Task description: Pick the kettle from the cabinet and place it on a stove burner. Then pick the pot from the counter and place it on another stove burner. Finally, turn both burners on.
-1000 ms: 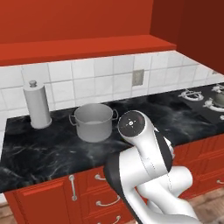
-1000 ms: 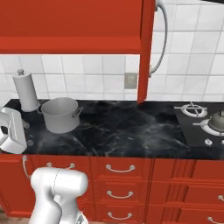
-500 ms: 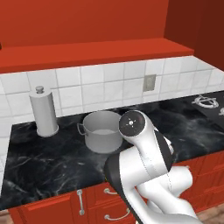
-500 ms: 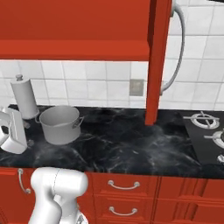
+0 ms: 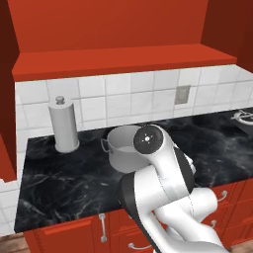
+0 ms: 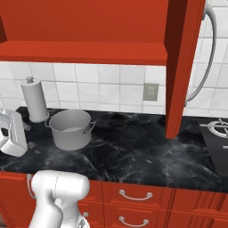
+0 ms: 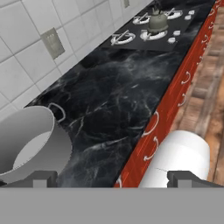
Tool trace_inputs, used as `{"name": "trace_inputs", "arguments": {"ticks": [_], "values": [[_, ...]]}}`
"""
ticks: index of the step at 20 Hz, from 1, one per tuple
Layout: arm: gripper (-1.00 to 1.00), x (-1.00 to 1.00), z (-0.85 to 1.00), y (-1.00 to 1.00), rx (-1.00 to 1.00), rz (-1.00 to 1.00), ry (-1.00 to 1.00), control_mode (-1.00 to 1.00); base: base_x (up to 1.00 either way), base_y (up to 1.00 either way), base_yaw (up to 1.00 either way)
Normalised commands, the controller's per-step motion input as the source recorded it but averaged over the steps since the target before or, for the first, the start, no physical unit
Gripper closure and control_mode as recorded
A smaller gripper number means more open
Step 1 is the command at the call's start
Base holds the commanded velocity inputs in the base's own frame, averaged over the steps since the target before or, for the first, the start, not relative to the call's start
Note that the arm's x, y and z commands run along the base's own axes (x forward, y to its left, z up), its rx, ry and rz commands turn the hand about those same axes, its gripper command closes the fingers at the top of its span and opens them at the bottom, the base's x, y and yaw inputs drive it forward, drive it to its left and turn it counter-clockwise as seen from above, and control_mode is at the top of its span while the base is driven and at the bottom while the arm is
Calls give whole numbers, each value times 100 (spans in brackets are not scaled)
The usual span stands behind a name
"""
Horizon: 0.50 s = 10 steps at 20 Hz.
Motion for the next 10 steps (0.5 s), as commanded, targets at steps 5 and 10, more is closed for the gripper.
{"name": "trace_inputs", "arguments": {"ticks": [5,10], "values": [[-100,0,0,0,0,0,0,100,54,41,13],[-100,47,0,26,0,1,0,-100,0,0,0]]}}
